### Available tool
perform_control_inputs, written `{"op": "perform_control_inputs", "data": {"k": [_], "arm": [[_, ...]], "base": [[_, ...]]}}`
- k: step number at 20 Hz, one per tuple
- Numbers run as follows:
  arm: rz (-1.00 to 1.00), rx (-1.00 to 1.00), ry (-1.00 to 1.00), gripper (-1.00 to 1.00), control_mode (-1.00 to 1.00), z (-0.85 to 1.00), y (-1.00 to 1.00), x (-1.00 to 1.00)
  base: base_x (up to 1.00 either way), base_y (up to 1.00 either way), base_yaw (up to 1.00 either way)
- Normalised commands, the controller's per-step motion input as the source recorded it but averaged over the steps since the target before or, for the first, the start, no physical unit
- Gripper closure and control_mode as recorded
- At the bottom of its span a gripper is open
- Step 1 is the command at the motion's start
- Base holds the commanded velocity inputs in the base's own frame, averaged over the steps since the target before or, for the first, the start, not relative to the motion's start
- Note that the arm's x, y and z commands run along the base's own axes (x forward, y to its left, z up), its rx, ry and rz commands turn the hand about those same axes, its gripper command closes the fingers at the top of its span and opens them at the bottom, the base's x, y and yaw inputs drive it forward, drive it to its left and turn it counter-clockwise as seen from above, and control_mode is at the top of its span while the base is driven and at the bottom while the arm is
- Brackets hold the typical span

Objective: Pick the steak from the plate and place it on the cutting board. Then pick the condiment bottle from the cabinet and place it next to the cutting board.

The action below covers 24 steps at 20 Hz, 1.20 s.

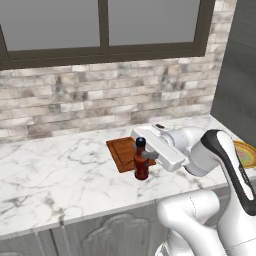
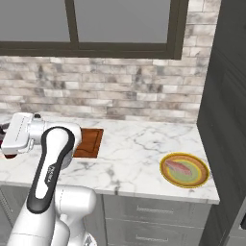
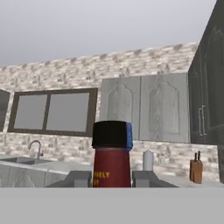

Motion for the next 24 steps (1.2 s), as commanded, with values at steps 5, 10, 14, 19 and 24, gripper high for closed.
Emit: {"op": "perform_control_inputs", "data": {"k": [5, 10, 14, 19, 24], "arm": [[-0.02, 0.01, 0.00, 1.00, -1.00, -0.26, 0.00, 0.00], [-0.02, 0.01, 0.00, 1.00, -1.00, -0.23, 0.02, 0.00], [-0.02, 0.06, 0.00, 1.00, -1.00, -0.18, 0.06, 0.00], [-0.02, 0.08, 0.00, 1.00, -1.00, -0.17, 0.06, 0.01], [-0.03, 0.08, 0.00, 1.00, -1.00, -0.17, 0.06, 0.03]], "base": [[0.00, 0.00, 0.00], [0.00, 0.00, 0.00], [0.00, 0.00, 0.00], [0.00, 0.00, 0.00], [0.00, 0.00, 0.00]]}}
